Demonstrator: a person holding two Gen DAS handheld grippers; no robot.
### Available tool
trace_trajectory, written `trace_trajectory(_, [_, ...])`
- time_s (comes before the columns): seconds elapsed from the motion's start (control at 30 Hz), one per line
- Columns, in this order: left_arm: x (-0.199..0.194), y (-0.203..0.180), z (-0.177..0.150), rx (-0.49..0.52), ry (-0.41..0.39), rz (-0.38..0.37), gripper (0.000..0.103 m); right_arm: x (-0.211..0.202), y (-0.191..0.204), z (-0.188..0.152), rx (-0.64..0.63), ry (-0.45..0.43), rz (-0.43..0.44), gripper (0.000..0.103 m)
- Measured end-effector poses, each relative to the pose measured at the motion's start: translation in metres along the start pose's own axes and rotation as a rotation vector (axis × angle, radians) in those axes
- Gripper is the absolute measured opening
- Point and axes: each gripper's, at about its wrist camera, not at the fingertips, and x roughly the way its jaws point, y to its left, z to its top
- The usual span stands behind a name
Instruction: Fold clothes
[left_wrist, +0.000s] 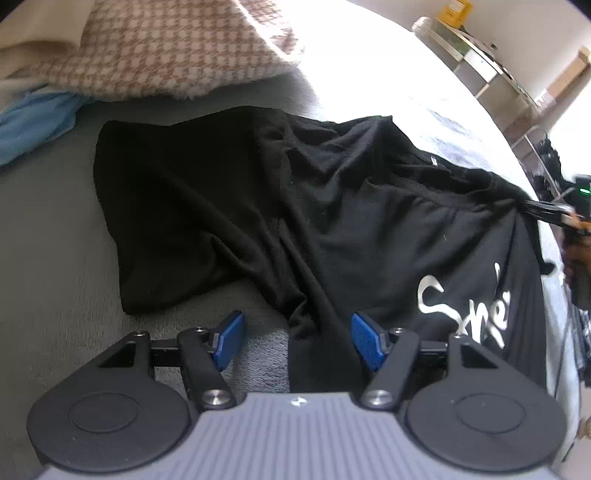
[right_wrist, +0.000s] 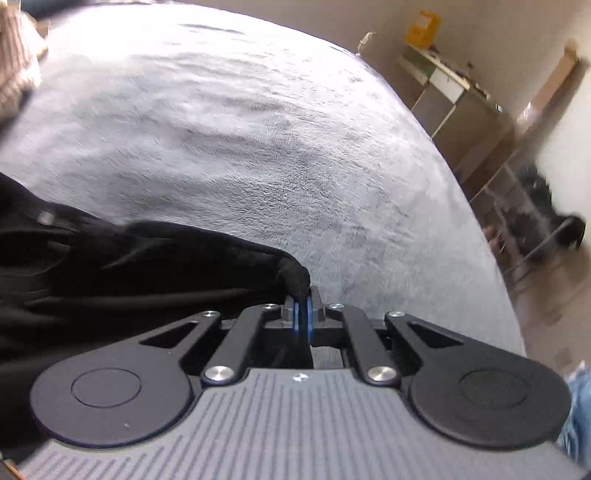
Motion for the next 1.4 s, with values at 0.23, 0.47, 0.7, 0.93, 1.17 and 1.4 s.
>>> trace_trajectory(0.23, [-0.004,-0.003,-0.004,0.049,-0.019,0.026,0.066,0.007,0.002,-0.017,-0.004,0.015,-0.051,0.051])
trace_trajectory(0.47, [-0.018,-0.009,-0.011,0.084,-0.045,0.068,0.066,-0.074,-0.078,-0.055,0.282,0.018,-0.009,0.062])
trace_trajectory(0.7, [-0.06,-0.032,-0.046,0.089,-0.054,0.13,0.066,-0.167,-0.121,-0.116,0.461,-0.002,0.275,0.061])
trace_trajectory(0.93, [-0.081,-0.115,-0.114,0.118,0.029,-0.027,0.066,-0.238,-0.097,-0.204,0.468,0.235,0.638,0.06])
trace_trajectory(1.17, [-0.062,-0.219,-0.195,0.337,0.143,-0.224,0.064,-0.229,-0.054,-0.296,0.482,0.48,0.697,0.037])
trace_trajectory(1.4, [-0.054,-0.283,-0.237,0.591,0.181,-0.291,0.063,-0.206,-0.054,-0.315,0.637,0.541,0.802,0.002])
